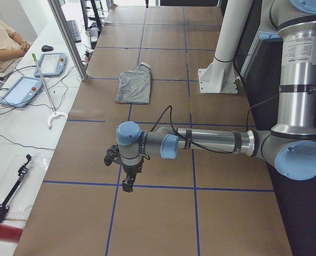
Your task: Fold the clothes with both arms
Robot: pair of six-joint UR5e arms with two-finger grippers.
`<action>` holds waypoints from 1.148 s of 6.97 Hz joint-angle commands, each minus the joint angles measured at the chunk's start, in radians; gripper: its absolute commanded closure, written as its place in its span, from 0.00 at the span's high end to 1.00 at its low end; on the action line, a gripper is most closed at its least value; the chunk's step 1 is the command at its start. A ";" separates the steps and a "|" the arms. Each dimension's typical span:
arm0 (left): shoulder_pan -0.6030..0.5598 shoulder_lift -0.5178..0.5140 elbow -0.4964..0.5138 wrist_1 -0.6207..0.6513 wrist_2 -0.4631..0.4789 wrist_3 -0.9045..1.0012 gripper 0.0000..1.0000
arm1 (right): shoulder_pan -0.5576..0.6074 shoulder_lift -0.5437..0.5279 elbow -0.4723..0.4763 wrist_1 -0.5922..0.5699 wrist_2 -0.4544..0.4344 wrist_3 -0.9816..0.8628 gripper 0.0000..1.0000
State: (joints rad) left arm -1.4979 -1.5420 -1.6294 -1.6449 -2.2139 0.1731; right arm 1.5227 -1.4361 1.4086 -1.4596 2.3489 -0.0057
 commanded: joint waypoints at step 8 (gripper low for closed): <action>0.001 -0.015 0.049 -0.006 -0.139 -0.003 1.00 | -0.038 0.039 -0.005 0.005 -0.023 0.015 1.00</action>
State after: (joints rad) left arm -1.4973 -1.5544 -1.5817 -1.6510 -2.3528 0.1712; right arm 1.4862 -1.3986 1.4002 -1.4537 2.3413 0.0138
